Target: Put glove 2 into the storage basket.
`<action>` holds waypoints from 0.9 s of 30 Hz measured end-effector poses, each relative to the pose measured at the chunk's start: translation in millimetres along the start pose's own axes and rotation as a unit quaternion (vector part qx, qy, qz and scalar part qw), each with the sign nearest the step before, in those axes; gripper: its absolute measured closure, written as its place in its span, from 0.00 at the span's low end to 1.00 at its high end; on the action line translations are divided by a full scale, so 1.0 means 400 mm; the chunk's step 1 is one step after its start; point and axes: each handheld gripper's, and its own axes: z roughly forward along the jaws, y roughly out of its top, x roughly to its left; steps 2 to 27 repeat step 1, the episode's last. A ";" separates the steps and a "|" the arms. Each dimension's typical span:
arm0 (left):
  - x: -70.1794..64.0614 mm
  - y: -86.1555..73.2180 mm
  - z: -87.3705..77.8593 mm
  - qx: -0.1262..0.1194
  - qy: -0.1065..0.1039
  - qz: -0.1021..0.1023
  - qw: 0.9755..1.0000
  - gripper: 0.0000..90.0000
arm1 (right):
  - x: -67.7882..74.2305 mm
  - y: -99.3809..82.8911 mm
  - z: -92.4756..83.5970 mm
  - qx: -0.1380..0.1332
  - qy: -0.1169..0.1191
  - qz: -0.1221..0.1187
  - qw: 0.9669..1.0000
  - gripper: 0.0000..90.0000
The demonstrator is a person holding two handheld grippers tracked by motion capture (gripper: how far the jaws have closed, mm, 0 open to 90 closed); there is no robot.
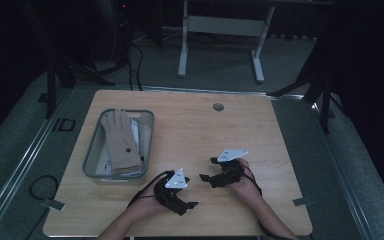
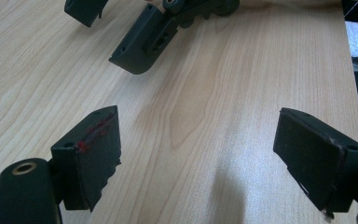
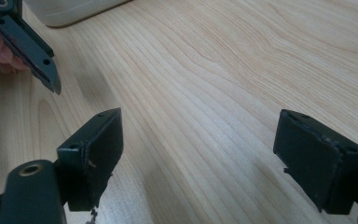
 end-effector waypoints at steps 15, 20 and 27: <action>0.000 -0.001 0.000 -0.001 0.000 0.000 1.000 0.17 | 0.000 0.000 0.000 0.000 0.000 0.000 1.000 0.17; 0.000 -0.001 0.000 -0.001 0.000 0.000 1.000 0.17 | 0.000 0.000 0.000 0.000 0.000 0.000 1.000 0.17; 0.000 -0.001 0.000 -0.001 0.000 0.000 1.000 0.17 | 0.000 0.000 0.000 0.000 0.000 0.000 1.000 0.17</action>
